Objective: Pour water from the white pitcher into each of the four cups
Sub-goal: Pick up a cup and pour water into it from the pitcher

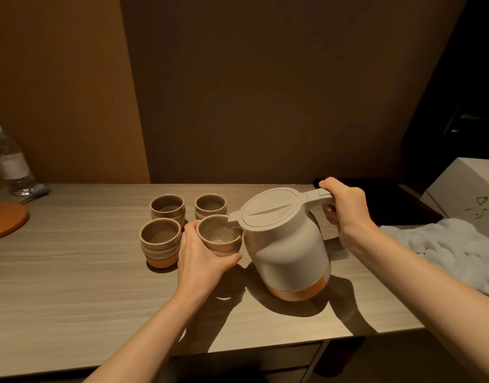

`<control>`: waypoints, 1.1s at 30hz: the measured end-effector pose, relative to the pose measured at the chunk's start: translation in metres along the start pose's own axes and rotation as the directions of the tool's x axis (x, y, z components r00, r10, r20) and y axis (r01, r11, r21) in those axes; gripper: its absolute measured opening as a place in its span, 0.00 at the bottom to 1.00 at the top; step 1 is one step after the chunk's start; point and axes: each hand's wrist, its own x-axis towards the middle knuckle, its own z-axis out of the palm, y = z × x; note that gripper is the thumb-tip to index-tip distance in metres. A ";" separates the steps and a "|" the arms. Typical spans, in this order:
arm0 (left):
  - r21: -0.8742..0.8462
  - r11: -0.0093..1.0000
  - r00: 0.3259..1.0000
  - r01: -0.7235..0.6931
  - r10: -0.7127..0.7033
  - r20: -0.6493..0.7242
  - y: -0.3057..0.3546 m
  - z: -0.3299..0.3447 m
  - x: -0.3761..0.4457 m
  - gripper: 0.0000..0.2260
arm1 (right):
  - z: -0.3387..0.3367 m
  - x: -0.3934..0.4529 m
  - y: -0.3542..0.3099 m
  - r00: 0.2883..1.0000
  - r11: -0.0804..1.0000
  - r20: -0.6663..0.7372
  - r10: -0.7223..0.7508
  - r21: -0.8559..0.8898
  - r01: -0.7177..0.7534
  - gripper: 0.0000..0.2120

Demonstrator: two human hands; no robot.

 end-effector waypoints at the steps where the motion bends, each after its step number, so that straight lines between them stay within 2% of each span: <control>1: 0.004 1.000 1.000 -0.003 0.003 -0.006 0.000 0.000 0.002 0.44 | 0.000 0.000 0.001 1.000 1.000 -0.008 0.000 0.014 0.000 0.17; 16: -0.015 1.000 1.000 0.011 -0.012 -0.026 0.011 0.005 0.023 0.45 | 0.000 0.010 0.014 0.996 0.990 -0.093 0.007 0.139 0.006 0.15; 33: 0.012 0.983 0.983 0.181 -0.181 -0.029 -0.028 0.029 0.032 0.46 | -0.007 0.014 0.025 0.991 0.990 -0.132 0.032 0.143 -0.013 0.16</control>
